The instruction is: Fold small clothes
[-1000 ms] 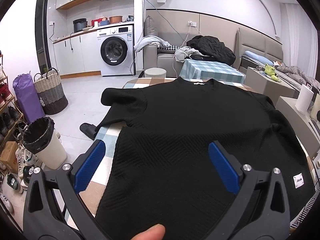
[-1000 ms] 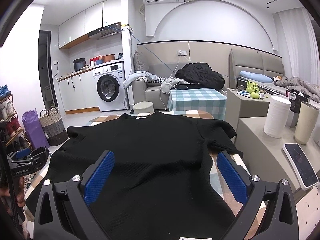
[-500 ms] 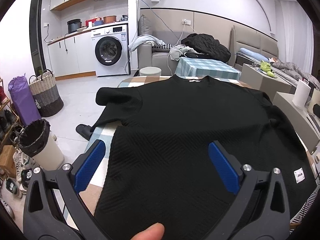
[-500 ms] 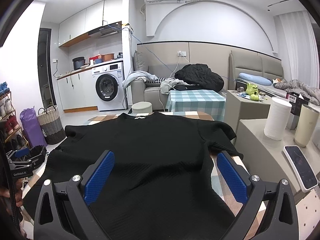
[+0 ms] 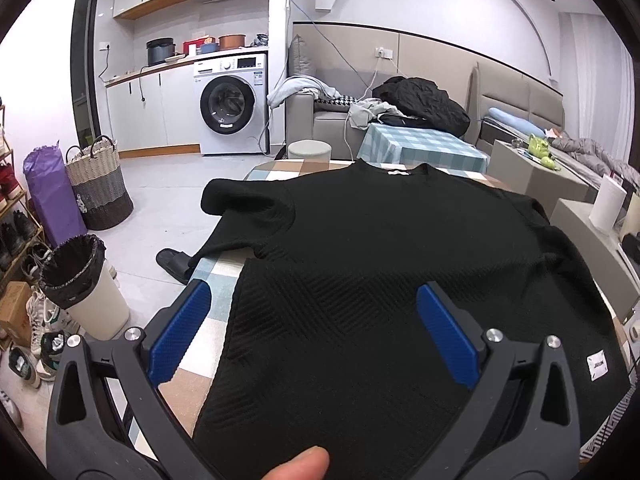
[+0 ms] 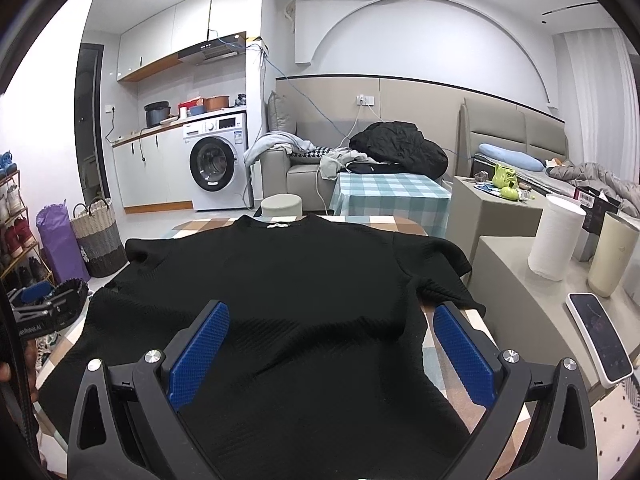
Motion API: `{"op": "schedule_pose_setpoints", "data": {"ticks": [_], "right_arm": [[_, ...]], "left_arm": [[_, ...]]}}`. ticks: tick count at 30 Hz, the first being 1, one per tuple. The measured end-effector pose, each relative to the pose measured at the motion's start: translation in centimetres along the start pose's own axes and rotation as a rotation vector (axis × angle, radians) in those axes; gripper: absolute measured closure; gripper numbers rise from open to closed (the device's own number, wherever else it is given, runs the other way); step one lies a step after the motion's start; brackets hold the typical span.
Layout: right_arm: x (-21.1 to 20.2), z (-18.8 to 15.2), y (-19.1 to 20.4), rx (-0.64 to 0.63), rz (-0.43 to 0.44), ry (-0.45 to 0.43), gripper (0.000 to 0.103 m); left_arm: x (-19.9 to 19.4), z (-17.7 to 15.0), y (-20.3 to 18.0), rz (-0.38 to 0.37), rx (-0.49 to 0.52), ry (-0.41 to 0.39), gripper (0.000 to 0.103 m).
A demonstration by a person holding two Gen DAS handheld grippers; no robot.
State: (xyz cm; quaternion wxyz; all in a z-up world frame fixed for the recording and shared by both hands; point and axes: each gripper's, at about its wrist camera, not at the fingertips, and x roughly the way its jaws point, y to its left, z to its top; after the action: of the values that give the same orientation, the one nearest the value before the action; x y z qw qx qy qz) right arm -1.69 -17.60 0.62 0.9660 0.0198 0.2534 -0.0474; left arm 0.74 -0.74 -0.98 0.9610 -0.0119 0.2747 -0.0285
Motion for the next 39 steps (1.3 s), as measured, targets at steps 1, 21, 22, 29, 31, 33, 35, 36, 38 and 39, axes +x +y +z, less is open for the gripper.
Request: {"op": "schedule_pose_setpoints", "data": {"ticks": [1,21,22,29,31,33,35,36,38,39], "right_arm": [[0.0,0.0,0.0,0.0,0.002,0.002,0.0],[2.1,-0.2,-0.6,0.018,-0.015,0.059,0.0],[2.1,-0.2,-0.6,0.021,-0.016,0.065,0.0],[3.7,0.2,-1.1,0.042,-0.005,0.128,0.0],[4.0,0.4,-1.3,0.046,-0.001,0.136,0.0],[4.3,0.6,-1.4,0.044,-0.005,0.136,0.0],[4.8,0.8,-1.6,0.053,0.002,0.143,0.0],[5.0,1.0,-1.7,0.061,0.022,0.148,0.0],[5.4,1.4,-2.0,0.074,0.048,0.147,0.0],[5.6,1.6,-2.1,0.076,0.05,0.149,0.0]], "left_arm": [[0.1,0.0,0.1,-0.008,-0.006,0.004,0.001],[1.8,0.5,0.1,-0.049,-0.007,0.01,0.001],[1.8,0.6,0.0,-0.049,-0.003,0.006,0.001],[2.6,1.9,-0.8,-0.031,0.045,0.001,0.001],[2.8,2.3,-0.7,-0.026,0.046,0.001,0.001],[3.1,2.7,-0.6,-0.02,0.036,0.003,0.001],[3.5,3.3,-0.2,-0.013,0.022,0.003,0.001],[3.6,3.3,0.0,-0.005,0.018,0.005,0.001],[4.0,3.7,0.4,0.019,0.014,0.005,0.001],[4.2,3.9,0.6,0.023,0.015,0.005,0.001]]}}
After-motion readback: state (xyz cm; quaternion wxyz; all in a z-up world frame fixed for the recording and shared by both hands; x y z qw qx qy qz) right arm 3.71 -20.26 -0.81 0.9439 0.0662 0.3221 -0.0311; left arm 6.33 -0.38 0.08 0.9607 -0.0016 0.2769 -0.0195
